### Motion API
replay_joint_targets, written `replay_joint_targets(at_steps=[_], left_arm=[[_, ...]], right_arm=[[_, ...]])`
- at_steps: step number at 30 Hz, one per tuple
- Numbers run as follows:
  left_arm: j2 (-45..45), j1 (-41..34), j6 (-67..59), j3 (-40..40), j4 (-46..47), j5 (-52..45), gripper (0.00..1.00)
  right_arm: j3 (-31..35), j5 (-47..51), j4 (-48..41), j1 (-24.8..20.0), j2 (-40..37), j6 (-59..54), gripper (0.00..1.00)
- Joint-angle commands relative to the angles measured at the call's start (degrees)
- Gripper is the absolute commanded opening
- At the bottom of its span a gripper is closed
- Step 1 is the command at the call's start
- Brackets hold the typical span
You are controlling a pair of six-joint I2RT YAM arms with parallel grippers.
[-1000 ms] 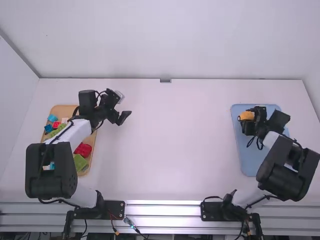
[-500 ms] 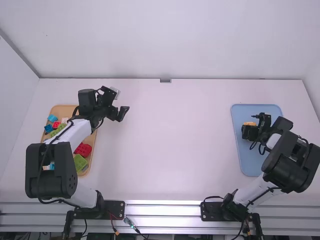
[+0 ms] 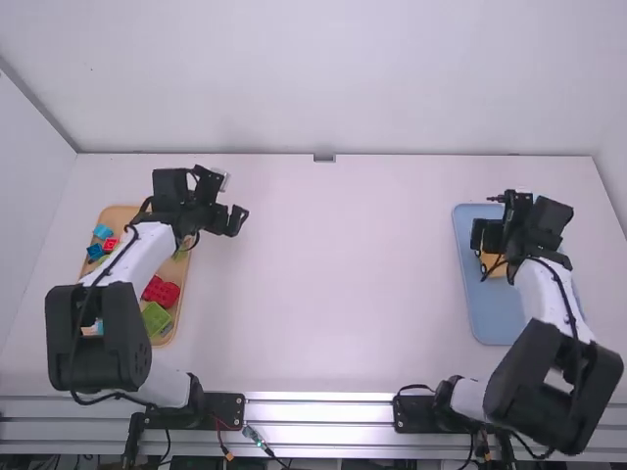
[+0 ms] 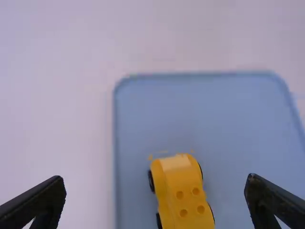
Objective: Assemble lego blocks to make yellow taxi
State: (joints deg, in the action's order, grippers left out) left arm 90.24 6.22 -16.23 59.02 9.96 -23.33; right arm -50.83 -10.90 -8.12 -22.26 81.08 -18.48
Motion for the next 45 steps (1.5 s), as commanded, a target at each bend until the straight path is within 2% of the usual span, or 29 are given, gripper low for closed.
replay_joint_targets(at_steps=[1,9,16,20,24,31,35,45], left_arm=[[-4.2,-1.44,0.28,3.52,1.62,-2.58,0.99],[-13.49,-1.31,0.33,7.48,4.66,-14.84,0.99],[-19.58,-2.99,2.03,5.82,2.3,-13.05,0.96],[-22.47,-5.88,4.92,2.92,-0.6,-10.16,0.91],[-24.81,-6.22,7.26,0.59,-2.93,-7.82,0.87],[-31.84,-6.22,14.29,-6.44,-9.96,-0.79,0.75],[-36.86,-6.22,16.23,-11.46,-9.96,4.23,0.66],[-49.31,-6.22,16.23,-23.91,-9.96,16.67,0.44]], right_arm=[[-1.55,0.68,-1.6,3.1,-4.68,0.63,0.99],[-1.73,0.68,-2.29,15.34,-17.81,-0.72,0.99],[-0.03,2.38,-0.53,22.05,-25.11,0.21,0.96],[2.97,5.37,2.47,22.26,-28.1,3.21,0.91],[5.44,7.84,4.94,22.26,-30.58,5.68,0.87],[13.0,10.9,8.12,22.26,-38.14,13.24,0.73],[18.37,10.9,8.12,22.26,-43.51,18.48,0.64],[31.1,10.9,8.12,22.26,-56.23,18.48,0.42]])
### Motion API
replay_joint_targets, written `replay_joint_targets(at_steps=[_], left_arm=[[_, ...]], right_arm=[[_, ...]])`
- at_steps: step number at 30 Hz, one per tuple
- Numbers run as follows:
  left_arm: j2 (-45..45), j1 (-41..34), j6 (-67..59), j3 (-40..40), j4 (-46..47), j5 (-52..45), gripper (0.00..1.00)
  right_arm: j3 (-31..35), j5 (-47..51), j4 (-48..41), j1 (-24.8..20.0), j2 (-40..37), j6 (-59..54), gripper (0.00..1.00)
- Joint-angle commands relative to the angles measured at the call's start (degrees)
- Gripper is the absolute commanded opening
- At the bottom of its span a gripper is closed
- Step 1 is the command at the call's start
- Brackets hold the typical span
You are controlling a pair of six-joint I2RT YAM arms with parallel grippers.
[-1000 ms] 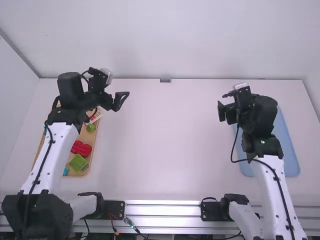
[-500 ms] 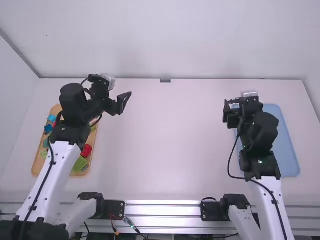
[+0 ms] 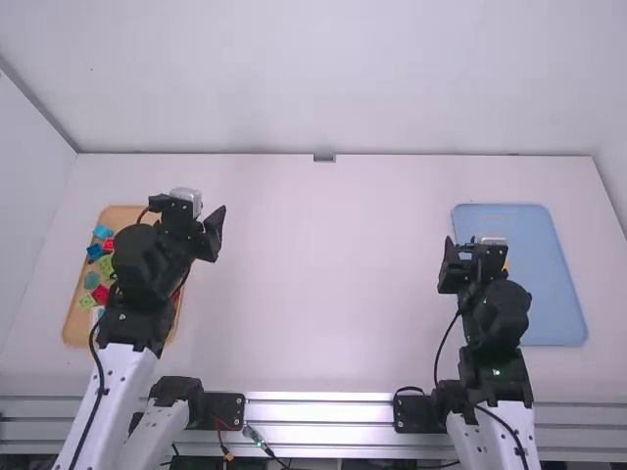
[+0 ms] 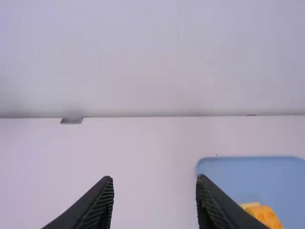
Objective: Assemble lego blocks to make yellow taxi
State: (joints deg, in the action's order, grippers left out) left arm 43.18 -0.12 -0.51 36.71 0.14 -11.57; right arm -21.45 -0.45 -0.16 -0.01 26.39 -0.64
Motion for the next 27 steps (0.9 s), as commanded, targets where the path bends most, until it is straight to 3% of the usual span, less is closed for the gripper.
replay_joint_targets(at_steps=[1,5,21,27], left_arm=[[-3.72,0.12,0.51,-3.06,-0.14,6.39,0.42],[-9.16,0.12,0.51,-8.51,-0.14,11.57,0.32],[-26.97,0.12,0.51,-26.32,-0.14,11.57,0.01],[-31.87,0.12,0.51,-31.22,-0.14,11.57,0.0]], right_arm=[[3.14,0.45,0.16,0.01,-2.96,0.64,0.39],[8.2,0.45,0.16,0.01,-8.02,0.64,0.31],[21.45,0.45,0.16,0.01,-22.34,0.64,0.06],[21.45,0.45,0.16,0.01,-25.77,0.64,0.0]])
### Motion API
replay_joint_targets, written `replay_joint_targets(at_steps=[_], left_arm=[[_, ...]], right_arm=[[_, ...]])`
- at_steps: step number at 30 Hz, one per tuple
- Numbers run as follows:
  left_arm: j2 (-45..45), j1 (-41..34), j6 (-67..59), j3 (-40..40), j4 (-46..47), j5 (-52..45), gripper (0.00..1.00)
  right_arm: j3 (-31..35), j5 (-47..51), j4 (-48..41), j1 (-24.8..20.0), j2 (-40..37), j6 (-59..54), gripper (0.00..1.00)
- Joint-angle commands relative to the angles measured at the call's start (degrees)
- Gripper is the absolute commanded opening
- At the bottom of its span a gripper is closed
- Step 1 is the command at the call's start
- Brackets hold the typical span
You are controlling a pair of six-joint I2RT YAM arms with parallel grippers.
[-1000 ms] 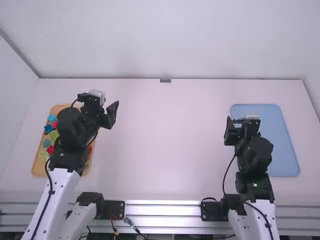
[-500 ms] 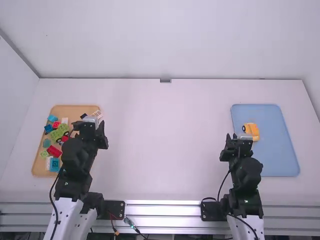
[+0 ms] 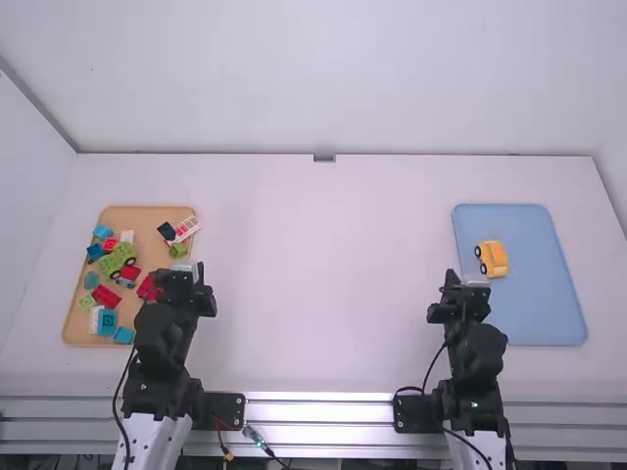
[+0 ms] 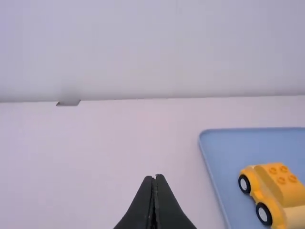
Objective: Assemble lego blocks to make yellow taxi
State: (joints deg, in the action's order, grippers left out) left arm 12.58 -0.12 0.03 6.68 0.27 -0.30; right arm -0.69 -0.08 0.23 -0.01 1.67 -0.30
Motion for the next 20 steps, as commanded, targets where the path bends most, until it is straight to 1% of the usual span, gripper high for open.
replay_joint_targets(at_steps=[1,8,18,20], left_arm=[[-2.12,0.12,-0.03,-2.04,-0.27,0.3,0.0],[-6.75,0.12,-0.03,-6.66,-0.27,0.3,0.0],[-12.51,0.12,-0.03,-6.68,-0.27,0.3,0.0],[-12.58,0.12,-0.03,-6.68,-0.27,0.3,0.0]], right_arm=[[0.69,0.08,-0.23,0.01,-1.63,0.3,0.0],[0.69,0.08,-0.23,0.01,-1.67,0.3,0.0],[0.69,0.08,-0.23,0.01,-1.67,0.3,0.0],[0.69,0.08,-0.23,0.01,-1.67,0.3,0.0]])
